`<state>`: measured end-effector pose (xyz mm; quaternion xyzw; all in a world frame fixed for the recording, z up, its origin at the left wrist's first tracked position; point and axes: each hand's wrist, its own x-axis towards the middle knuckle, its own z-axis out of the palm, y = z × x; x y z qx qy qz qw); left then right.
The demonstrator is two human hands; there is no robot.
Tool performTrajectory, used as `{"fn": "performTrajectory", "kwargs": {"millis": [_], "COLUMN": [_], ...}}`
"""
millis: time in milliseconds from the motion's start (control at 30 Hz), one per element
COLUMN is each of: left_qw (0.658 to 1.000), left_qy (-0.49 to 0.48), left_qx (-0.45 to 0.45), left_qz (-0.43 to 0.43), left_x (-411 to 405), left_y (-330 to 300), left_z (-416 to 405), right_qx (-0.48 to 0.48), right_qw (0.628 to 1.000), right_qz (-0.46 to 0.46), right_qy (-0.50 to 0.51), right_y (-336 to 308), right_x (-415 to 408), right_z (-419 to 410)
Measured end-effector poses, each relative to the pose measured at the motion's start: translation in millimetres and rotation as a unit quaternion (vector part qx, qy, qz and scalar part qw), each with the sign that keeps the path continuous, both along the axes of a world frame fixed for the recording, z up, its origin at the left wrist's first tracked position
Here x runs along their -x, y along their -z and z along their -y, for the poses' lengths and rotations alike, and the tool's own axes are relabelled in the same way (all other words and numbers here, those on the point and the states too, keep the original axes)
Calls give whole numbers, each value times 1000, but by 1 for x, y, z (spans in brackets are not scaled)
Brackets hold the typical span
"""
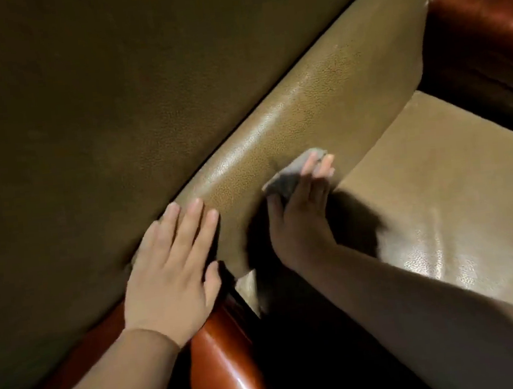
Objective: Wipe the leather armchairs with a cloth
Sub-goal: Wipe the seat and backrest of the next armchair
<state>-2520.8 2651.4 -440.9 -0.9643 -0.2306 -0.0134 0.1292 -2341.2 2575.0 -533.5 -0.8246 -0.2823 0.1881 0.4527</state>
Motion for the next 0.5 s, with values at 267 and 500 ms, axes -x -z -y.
{"fn": "performTrajectory", "kwargs": {"millis": [267, 500], "left_qw": [987, 973], "left_qy": [-101, -191], "left_qx": [64, 62], "left_qz": [104, 112], "left_x": [29, 27], "left_y": [20, 25], "left_z": [6, 27], "right_qx": [-78, 90], "right_qw": [990, 929], "right_qz": [115, 327], "right_qy": [20, -149], "right_y": [-33, 11], "right_x": [30, 19], "right_z": [-28, -5]}}
